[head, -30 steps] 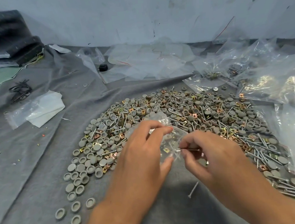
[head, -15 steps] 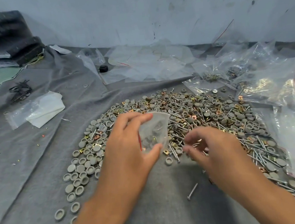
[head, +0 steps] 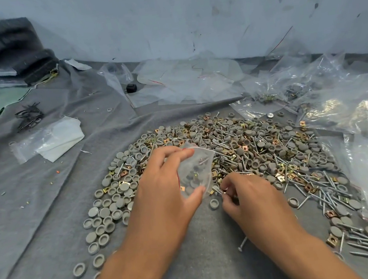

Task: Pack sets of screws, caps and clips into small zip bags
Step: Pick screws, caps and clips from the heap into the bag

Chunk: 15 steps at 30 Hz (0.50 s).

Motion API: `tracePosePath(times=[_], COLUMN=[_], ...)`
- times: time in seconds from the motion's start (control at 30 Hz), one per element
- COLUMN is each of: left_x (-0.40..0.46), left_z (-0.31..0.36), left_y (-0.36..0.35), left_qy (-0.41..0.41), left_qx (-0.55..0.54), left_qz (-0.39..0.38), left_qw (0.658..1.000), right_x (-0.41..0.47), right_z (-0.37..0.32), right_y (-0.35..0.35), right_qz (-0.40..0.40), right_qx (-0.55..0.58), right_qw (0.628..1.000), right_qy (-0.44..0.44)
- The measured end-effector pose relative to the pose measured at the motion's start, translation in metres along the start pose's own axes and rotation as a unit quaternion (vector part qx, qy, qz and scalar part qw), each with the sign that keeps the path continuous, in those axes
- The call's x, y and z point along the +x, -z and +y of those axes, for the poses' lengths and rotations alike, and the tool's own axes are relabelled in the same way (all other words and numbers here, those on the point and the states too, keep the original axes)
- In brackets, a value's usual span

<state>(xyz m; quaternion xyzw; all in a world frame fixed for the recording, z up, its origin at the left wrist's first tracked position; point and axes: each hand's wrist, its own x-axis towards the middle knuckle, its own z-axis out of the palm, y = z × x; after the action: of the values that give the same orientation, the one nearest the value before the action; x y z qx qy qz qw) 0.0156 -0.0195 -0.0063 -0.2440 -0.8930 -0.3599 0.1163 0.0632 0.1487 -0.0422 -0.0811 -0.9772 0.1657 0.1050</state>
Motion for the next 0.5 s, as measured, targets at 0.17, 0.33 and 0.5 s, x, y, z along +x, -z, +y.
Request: tracePosePath(times=[0.17, 0.33, 0.5], left_x=[0.000, -0.002, -0.004], left_z=[-0.001, -0.002, 0.003], left_y=[0.000, -0.003, -0.010], left_qy=[-0.003, -0.021, -0.040], left_qx=[0.003, 0.015, -0.004], left_qz=[-0.010, -0.026, -0.020], left_qw=[1.000, 0.999, 0.999], right_x=[-0.001, -0.010, -0.008], right_z=[0.011, 0.003, -0.009], right_y=[0.016, 0.041, 0.039], right_qz=[0.062, 0.176, 0.152], right_qx=[0.099, 0.122, 0.073], right_qw=[0.993, 0.966, 0.960], right_qy=[0.006, 0.144, 0.222])
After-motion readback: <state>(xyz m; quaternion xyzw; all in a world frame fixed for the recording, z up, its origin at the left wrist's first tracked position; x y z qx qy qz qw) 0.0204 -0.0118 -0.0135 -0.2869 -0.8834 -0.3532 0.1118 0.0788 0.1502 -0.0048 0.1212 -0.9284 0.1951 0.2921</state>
